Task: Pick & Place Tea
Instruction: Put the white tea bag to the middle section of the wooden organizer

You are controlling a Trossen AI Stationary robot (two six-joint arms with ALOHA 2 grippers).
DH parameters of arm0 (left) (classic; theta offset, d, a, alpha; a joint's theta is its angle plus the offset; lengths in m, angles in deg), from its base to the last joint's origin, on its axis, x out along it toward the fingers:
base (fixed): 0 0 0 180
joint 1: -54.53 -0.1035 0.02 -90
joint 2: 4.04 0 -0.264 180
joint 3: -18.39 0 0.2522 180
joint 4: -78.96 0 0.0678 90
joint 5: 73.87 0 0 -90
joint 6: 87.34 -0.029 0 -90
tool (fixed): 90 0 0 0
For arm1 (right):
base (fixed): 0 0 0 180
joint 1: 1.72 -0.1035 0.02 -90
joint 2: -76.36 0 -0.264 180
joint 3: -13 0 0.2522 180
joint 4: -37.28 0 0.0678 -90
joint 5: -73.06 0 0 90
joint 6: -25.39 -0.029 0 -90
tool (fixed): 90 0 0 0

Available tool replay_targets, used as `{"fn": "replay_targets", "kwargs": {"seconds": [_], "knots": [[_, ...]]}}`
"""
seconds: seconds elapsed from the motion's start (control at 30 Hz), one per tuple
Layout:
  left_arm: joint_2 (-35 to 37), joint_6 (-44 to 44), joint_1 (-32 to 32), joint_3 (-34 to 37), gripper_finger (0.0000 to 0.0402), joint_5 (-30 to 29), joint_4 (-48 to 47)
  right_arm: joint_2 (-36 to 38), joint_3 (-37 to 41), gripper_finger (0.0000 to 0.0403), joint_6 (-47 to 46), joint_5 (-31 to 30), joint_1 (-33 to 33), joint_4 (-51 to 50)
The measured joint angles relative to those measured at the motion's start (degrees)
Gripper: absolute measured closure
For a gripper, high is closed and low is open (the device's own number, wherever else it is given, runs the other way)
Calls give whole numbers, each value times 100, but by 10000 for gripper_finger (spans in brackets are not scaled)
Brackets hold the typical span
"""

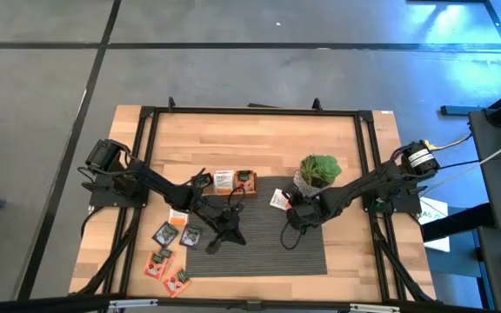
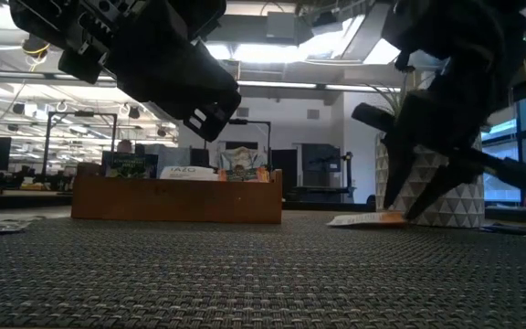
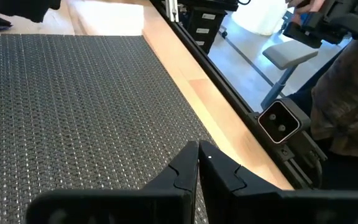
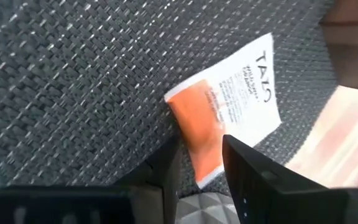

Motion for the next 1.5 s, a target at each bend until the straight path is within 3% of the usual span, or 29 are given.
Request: {"fn": "replay_targets", "kwargs": {"seconds": [0.23, 0.6, 0.73, 0.9, 1.17, 1.33, 1.5], "knots": [[2, -2, 0, 0, 389, -4, -6, -305, -11, 289, 23, -100, 25, 31], [2, -2, -34, 0, 389, -13, -21, -353, -4, 389, 218, -388, -67, 8], [2, 102, -87, 0, 389, -12, -23, -368, -84, 394, 109, -596, -103, -40], [2, 1103, -335, 0, 389, 12, 170, -368, -347, 383, 69, -1366, -333, -60], [4, 2639, -810, 0, 389, 40, 770, -364, -1123, 389, -487, -1981, -856, -452], [4, 3276, -995, 2, 389, 0, 1567, -360, -1355, 390, -620, -2041, -1174, -518], [4, 3970, -1086, 2, 389, -62, 2306, -360, -1392, 390, -621, -2804, -1460, -439]]}}
